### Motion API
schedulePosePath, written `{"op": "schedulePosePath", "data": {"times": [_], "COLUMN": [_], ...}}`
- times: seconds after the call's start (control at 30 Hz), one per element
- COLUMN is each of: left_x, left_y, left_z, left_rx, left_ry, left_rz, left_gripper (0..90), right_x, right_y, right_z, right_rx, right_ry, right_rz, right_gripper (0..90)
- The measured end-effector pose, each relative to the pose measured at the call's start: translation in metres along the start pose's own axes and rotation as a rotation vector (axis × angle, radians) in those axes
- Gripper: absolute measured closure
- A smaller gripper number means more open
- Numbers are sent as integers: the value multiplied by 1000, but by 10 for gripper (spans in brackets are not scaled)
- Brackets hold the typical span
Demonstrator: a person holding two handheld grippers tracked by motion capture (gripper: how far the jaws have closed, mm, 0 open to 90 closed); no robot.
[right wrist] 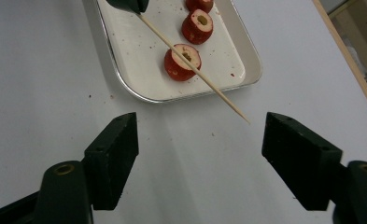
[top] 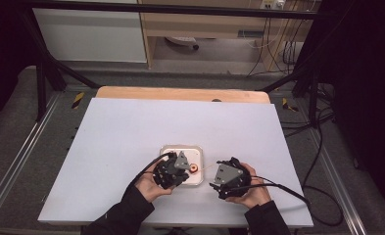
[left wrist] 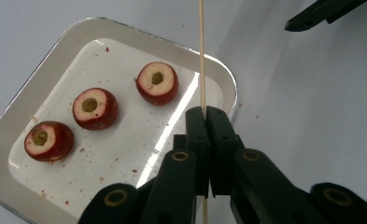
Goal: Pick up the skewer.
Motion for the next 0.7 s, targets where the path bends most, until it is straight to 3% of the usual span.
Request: {"op": "schedulePosePath", "data": {"times": [0.2, 0.23, 0.47, 0.57, 0.6, 0.63, 0.7], "left_x": [8, 9, 16, 18, 18, 19, 20], "left_y": [7, 8, 17, 20, 20, 21, 22], "left_z": [9, 11, 21, 25, 25, 26, 28], "left_rx": [-19, -24, -44, -59, -59, -61, -65], "left_ry": [-23, -28, -42, -40, -40, -39, -41], "left_rz": [26, 30, 40, 39, 39, 38, 37], "left_gripper": [884, 884, 884, 884, 884, 884, 884], "right_x": [-2, -3, -5, -8, -8, -10, -11], "right_y": [-3, -4, -7, -8, -8, -9, -11], "right_z": [1, 2, 5, 6, 6, 7, 8], "right_rx": [24, 28, 63, 76, 76, 85, 95], "right_ry": [-2, -1, -3, -22, -22, -38, -44], "right_rz": [-72, -110, -239, -305, -305, -345, -376], "right_gripper": [372, 401, 519, 564, 564, 605, 653]}}
Point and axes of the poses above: each handheld gripper's, and its own axes: z roughly forward along the jaws, x roughly out of its top, y roughly to its right, the point moved 3 cm from there along z, roughly forward along the jaws, and after that the axes turned 14 degrees about y, right-handed, at the moved point
